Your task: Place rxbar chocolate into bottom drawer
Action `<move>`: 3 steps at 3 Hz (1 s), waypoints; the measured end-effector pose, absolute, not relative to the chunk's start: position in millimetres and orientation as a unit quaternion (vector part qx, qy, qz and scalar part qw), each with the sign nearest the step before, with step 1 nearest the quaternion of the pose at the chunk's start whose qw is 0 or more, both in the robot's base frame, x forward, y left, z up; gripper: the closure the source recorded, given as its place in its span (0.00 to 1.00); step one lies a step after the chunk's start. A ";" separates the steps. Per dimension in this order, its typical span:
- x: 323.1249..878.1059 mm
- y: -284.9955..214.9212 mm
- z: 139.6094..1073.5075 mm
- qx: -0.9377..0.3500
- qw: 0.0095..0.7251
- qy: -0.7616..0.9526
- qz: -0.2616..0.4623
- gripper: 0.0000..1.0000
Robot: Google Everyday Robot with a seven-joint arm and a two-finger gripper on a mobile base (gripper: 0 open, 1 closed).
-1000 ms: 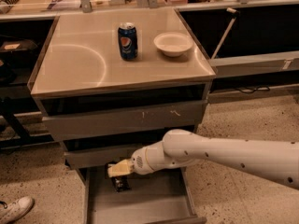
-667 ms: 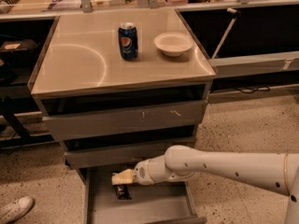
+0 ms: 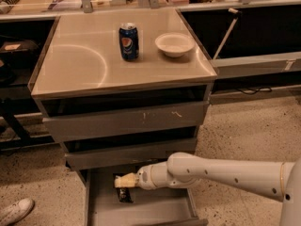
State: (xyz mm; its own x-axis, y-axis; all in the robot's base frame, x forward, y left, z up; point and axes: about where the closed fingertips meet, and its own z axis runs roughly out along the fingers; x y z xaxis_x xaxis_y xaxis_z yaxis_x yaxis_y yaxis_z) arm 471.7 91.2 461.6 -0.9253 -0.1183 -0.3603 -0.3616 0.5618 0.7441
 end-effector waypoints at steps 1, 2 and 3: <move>491.6 72.1 400.2 -0.065 0.158 0.874 0.454 1.00; 515.6 52.4 354.3 -0.008 0.174 0.878 0.445 1.00; 527.8 46.2 311.5 0.031 0.160 0.883 0.439 1.00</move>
Offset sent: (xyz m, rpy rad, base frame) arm 0.0732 -0.0689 -0.1622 0.0316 0.0735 -0.4089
